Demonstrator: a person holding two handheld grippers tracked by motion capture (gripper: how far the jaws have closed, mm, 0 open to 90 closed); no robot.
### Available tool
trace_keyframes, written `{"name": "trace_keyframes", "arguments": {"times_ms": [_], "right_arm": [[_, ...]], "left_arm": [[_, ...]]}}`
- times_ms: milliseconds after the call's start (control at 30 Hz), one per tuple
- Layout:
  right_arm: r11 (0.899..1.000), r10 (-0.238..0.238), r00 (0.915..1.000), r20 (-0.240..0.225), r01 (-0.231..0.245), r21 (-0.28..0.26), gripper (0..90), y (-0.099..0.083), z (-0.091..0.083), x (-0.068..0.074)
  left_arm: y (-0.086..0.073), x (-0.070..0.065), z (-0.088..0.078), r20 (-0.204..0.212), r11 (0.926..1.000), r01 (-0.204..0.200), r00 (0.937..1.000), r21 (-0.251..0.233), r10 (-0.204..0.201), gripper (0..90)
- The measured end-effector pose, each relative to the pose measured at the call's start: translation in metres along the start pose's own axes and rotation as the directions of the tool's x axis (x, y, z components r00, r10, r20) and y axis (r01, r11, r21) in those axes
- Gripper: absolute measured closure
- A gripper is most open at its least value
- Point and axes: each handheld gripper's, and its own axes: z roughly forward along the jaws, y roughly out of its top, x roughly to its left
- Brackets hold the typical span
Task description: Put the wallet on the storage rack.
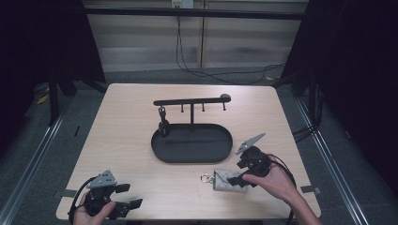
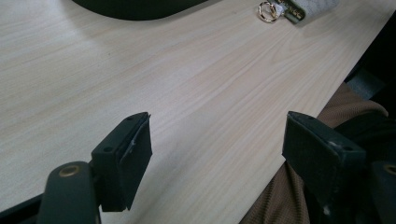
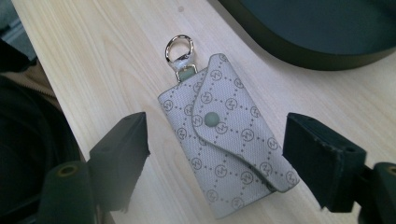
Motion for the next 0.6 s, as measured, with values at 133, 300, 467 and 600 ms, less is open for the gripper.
{"name": "trace_keyframes", "arguments": {"times_ms": [133,300,467,600], "right_arm": [[0.998,-0.03,0.9995,0.009,0.029,0.051,20.7,0.01,0.003,0.0],[0.991,-0.052,0.9985,-0.016,0.054,0.123,20.5,0.02,0.011,-0.004],[0.974,-0.079,0.9968,0.009,0.076,0.212,20.4,0.026,0.025,-0.005],[0.964,-0.106,0.9943,-0.013,0.106,0.244,21.4,0.029,0.035,-0.006]], "left_arm": [[0.0,0.002,0.0,0.005,0.9999,0.012,0.9999,0.001,-0.012,23.8],[0.0,0.002,0.001,0.01,0.9998,0.006,0.9999,0.017,-0.006,23.8],[0.0,0.001,0.001,0.016,0.9999,0.001,0.9999,0.017,-0.002,23.9],[0.001,0.002,0.002,0.023,0.9996,0.001,0.9997,0.028,-0.002,23.9]]}}
